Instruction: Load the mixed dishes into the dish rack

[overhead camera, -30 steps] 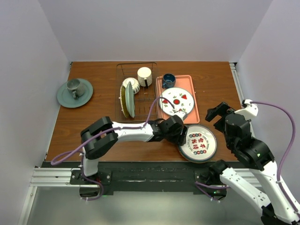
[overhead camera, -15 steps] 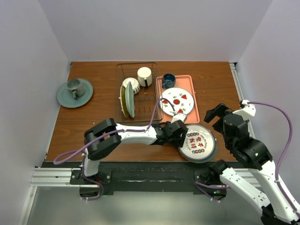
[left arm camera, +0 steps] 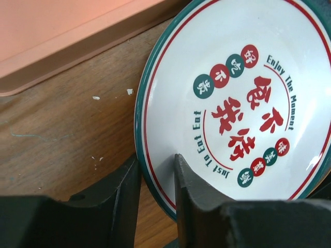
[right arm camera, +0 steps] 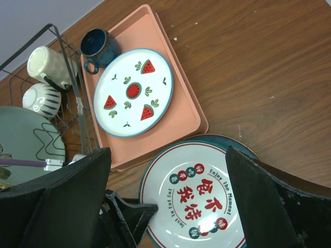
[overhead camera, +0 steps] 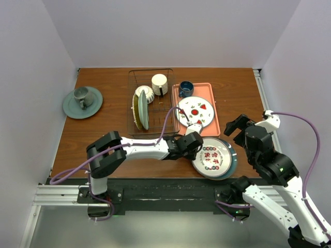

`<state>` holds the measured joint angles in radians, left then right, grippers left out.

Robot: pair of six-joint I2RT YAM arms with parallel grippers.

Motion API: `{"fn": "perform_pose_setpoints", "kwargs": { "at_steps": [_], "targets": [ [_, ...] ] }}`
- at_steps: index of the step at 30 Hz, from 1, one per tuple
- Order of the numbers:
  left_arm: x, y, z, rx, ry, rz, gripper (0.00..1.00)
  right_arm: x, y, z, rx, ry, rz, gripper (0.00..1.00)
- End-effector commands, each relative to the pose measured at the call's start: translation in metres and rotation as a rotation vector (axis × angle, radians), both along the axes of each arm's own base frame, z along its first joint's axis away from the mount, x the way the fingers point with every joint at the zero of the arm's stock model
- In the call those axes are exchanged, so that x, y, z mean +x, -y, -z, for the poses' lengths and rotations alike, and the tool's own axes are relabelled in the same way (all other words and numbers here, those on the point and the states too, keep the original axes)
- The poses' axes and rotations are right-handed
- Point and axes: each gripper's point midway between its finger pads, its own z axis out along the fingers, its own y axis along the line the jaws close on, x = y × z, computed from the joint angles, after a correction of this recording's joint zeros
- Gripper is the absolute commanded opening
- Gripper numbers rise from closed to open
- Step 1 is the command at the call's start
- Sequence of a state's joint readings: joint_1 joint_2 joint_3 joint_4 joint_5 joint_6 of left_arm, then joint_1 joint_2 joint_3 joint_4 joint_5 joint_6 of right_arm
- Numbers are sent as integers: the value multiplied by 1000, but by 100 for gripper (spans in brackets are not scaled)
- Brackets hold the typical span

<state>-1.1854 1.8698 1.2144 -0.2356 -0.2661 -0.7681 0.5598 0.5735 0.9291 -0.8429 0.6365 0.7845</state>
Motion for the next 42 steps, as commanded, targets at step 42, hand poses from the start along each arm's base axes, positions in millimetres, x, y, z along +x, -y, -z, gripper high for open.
{"fn": "perform_pose_setpoints", "kwargs": {
  "at_steps": [42],
  "targets": [
    [16, 19, -107, -152, 99, 102, 0, 14, -16, -3, 21, 23, -48, 95]
  ]
}}
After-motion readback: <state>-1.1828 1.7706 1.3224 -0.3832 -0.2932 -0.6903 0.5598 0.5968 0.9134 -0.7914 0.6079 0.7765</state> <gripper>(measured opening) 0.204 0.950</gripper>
